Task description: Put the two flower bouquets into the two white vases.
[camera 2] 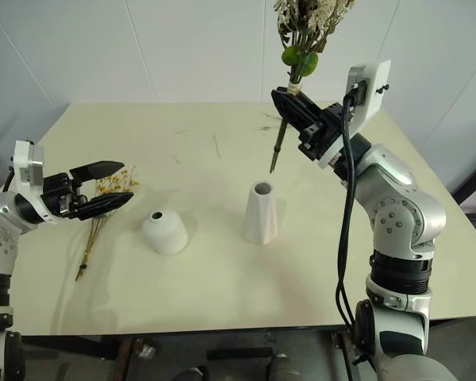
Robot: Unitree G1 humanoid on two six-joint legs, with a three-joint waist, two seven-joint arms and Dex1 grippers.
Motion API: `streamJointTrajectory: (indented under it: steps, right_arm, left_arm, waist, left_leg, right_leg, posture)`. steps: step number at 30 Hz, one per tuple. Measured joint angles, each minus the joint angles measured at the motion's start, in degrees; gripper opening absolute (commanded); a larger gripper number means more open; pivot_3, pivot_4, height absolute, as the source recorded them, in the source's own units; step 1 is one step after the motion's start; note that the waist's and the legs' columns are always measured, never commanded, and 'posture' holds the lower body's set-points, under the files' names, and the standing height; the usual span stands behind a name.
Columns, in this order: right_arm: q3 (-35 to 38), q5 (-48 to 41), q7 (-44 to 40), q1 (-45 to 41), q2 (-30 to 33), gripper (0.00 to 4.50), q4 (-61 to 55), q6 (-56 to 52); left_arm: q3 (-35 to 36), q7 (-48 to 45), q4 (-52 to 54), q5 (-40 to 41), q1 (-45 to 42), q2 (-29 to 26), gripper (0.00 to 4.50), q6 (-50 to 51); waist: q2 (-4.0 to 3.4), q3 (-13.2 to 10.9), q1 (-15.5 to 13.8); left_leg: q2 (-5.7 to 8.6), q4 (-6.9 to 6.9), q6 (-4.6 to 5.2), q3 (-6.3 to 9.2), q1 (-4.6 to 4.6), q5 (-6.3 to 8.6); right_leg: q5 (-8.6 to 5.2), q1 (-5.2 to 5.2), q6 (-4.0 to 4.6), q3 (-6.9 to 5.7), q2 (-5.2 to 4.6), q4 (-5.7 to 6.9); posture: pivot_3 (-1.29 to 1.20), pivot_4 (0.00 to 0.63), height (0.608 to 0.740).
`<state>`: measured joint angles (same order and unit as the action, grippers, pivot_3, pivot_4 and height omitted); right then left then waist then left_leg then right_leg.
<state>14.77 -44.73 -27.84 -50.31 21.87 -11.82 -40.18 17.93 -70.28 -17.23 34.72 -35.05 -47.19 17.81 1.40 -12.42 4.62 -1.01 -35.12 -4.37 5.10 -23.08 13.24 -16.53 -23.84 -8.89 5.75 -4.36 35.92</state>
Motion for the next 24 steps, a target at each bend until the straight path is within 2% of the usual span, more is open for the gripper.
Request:
streamJointTrajectory:
  steps: [14, 24]
  right_arm:
    - [-3.5, -1.6, 0.1, 6.7, -0.3, 0.09, -2.8, -1.2]
    - [-6.1, 1.9, -1.5, 8.7, -1.9, 0.09, -2.6, 4.7]
  left_arm:
    - [0.0, 1.4, 1.0, 0.0, 0.2, 1.1, 4.5, 0.2]
    - [0.0, 1.9, 1.1, 0.0, 0.3, 1.4, 4.5, 0.2]
  waist:
    - [0.02, 0.0, -0.1]
    - [0.02, 0.0, 0.0]
  left_leg:
    - [0.0, 0.01, 0.01, 0.02, 0.0, 0.0]
    - [0.0, 0.01, 0.01, 0.02, 0.0, 0.0]
  right_leg:
    - [-0.01, 0.0, 0.01, -0.01, 0.0, -0.01]
    - [-0.01, 0.0, 0.01, -0.01, 0.01, -0.02]
  posture:
    - [0.0, 0.15, 0.74]
    - [0.0, 0.15, 0.74]
